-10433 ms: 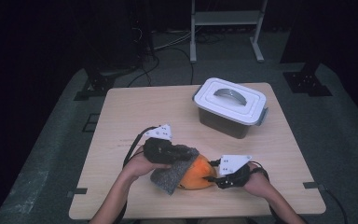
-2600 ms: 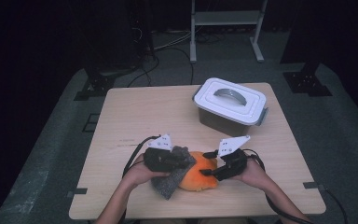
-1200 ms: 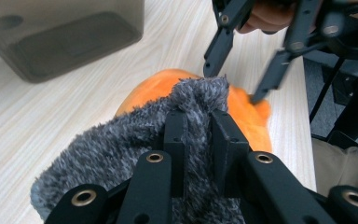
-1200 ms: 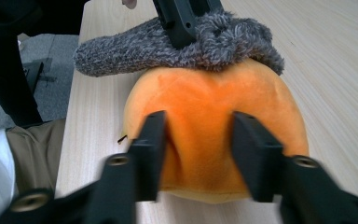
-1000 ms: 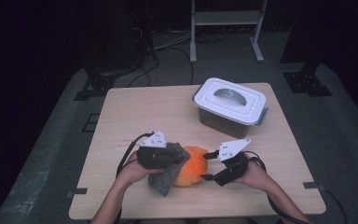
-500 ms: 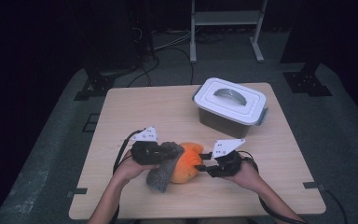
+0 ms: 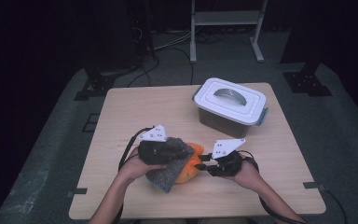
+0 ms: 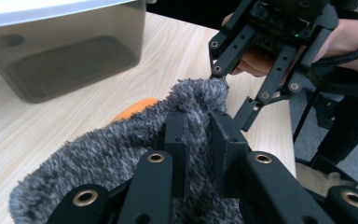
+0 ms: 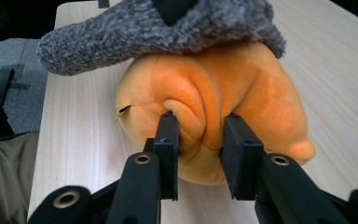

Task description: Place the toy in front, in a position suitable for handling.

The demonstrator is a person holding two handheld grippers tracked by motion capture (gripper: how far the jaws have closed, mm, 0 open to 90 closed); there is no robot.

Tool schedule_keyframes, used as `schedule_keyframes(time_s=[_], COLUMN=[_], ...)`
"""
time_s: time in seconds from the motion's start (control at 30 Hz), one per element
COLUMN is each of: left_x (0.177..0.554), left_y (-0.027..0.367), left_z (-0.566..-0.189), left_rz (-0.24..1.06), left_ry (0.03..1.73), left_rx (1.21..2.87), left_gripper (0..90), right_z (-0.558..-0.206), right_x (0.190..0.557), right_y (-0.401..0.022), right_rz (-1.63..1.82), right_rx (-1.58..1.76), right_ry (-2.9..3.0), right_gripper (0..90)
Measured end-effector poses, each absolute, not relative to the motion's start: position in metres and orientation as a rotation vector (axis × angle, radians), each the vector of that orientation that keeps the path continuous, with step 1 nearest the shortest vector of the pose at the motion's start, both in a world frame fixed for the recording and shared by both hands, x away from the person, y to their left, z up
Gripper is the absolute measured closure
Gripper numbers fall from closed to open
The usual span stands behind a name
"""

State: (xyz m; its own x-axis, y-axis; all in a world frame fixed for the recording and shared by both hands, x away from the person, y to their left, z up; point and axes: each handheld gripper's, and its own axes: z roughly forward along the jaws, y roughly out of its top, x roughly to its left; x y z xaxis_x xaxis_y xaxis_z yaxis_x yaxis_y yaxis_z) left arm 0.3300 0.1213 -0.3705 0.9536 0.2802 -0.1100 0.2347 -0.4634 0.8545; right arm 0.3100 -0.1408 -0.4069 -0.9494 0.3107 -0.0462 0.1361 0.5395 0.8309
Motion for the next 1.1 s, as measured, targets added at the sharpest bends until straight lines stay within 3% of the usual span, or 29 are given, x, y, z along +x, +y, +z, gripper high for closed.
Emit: schedule_keyframes(time_s=[0.43,0.6,0.83,0.9,0.97,1.1], left_x=[0.325,0.33,0.337,0.337,0.336,0.328], left_y=[0.144,0.145,0.135,0.135,0.138,0.145], left_z=[-0.385,-0.372,-0.376,-0.384,-0.392,-0.403], left_rz=[0.074,0.122,0.087,0.053,-0.003,-0.066], left_ry=[0.416,0.423,0.417,0.43,0.439,0.435], left_rx=[2.088,2.088,2.113,2.099,2.064,2.033], left_gripper=[78.1,78.1,78.0,78.0,78.0,78.0], right_z=[-0.413,-0.412,-0.413,-0.415,-0.417,-0.416], right_x=[0.308,0.304,0.299,0.3,0.301,0.301], right_y=[-0.145,-0.142,-0.145,-0.147,-0.149,-0.157], right_rz=[1.388,1.383,1.364,1.365,1.382,1.429], right_rx=[0.358,0.324,0.29,0.313,0.343,0.345], right_ry=[2.587,2.592,2.607,2.621,2.659,2.699], right_gripper=[70.2,70.6,69.5,62.5,48.5,34.3])
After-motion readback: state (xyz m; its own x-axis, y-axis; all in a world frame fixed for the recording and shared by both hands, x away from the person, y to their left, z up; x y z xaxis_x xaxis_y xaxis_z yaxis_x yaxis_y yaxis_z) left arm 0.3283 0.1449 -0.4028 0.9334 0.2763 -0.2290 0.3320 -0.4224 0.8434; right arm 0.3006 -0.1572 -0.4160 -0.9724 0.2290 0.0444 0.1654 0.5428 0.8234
